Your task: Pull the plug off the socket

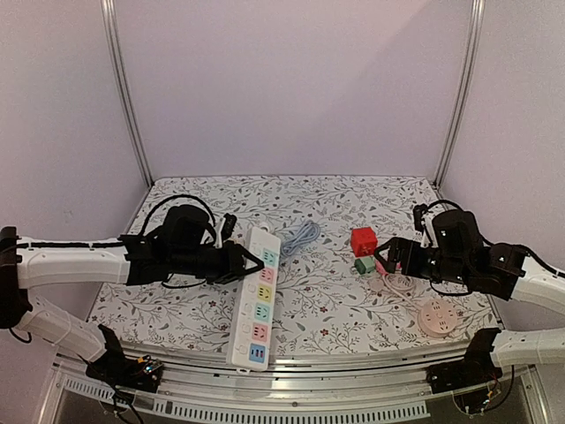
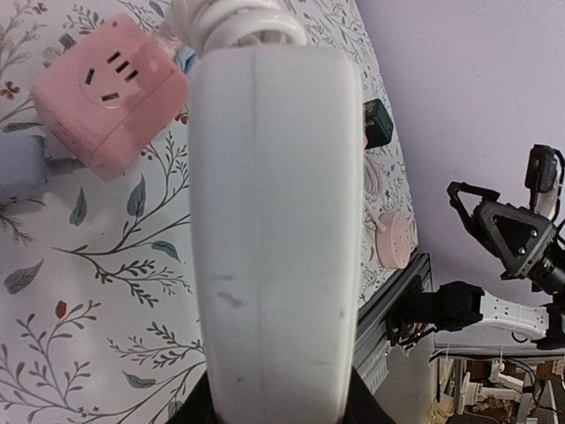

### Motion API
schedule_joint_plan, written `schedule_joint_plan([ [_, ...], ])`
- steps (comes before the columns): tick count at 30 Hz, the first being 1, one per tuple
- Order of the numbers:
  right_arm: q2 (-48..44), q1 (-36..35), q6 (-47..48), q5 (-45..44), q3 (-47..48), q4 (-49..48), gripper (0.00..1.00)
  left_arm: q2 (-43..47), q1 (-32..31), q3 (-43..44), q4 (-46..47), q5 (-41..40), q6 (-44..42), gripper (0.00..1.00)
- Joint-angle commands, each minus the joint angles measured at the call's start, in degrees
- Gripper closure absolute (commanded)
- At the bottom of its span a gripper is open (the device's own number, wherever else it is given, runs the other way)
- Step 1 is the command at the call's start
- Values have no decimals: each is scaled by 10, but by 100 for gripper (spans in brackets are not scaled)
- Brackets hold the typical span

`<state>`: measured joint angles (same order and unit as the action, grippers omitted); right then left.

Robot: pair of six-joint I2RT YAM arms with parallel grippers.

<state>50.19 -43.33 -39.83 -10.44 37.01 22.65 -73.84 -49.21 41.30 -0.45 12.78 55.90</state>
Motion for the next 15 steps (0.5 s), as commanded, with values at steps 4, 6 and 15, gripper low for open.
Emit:
schedule_joint_plan([
  [4,85,-150,-34,-63,64,-69,1,-29,-12,45,116,-39,14,92],
  [6,136,-189,-36,-72,101,-85,1,-36,-13,41,132,-45,25,92],
  [15,338,-278,-9,-8,233,-152,1,-51,-18,30,165,-51,43,91],
])
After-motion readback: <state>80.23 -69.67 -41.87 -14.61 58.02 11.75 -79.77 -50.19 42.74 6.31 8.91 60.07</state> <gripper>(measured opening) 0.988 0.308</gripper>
